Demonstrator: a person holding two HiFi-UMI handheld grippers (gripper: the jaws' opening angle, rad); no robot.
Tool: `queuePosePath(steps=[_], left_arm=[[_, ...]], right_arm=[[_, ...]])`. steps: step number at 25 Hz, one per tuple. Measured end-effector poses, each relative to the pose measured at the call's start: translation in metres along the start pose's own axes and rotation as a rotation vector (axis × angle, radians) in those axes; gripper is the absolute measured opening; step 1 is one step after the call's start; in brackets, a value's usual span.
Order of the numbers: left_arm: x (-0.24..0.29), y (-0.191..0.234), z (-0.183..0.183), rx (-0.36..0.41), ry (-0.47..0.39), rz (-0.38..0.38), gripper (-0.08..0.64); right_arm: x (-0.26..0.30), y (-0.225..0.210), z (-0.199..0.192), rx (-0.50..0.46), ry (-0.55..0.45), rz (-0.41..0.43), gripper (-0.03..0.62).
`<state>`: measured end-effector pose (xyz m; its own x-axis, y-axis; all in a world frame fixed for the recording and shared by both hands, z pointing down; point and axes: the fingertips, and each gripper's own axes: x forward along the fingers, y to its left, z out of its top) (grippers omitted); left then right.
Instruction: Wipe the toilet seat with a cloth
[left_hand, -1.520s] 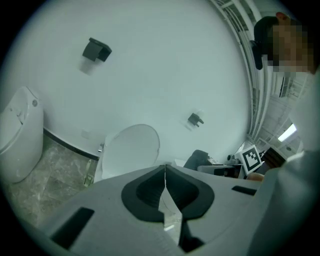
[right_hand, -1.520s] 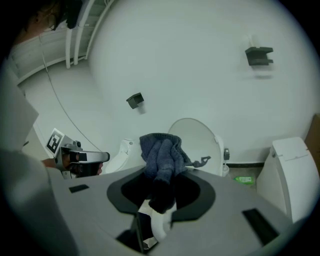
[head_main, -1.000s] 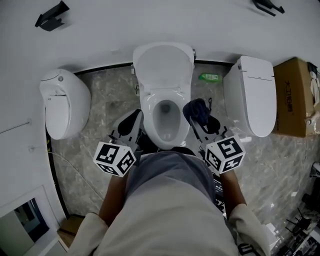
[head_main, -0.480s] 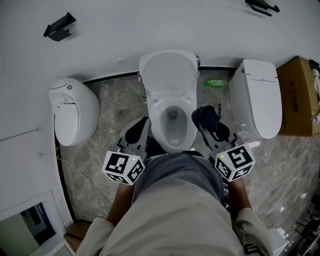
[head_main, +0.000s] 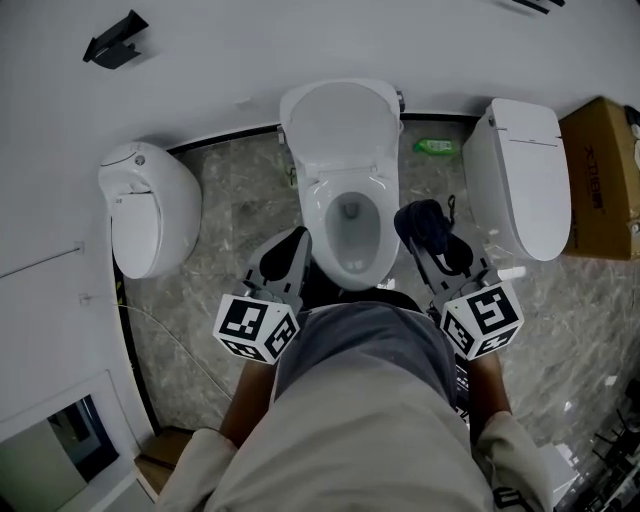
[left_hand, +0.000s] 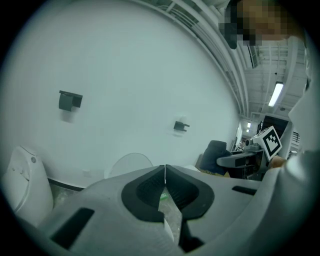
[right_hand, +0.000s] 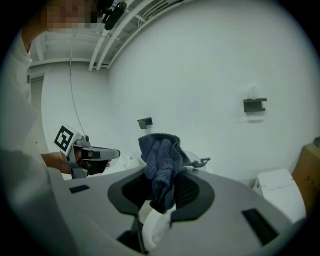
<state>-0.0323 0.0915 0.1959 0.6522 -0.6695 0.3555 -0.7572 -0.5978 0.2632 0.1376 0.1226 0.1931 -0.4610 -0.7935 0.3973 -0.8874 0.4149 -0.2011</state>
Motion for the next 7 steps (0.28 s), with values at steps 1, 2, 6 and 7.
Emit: queuePosePath(steps=[1,2,6,7], left_arm=[[0.001,-0.002,-0.002,-0.001,0.006,-0.004,0.014],[0.0,-0.003,-0.003,-0.001,0.009,-0.008,0.014],[-0.001,-0.01,0.002,-0.021,-0.022,-0.042,0.014],[-0.001,-0.013,0.005,-0.034,-0.037,-0.054,0.014]], right_arm=[[-0.002,-0.001,-0.001,0.003,0.002,-0.007,0.101],[-0.003,-0.002,-0.002,0.007,0.003,-0.012,0.101],[-0.008,-0.004,-0.003,0.021,-0.001,-0.018,0.101],[-0.01,-0.004,-0.003,0.024,-0.003,-0.018,0.101]])
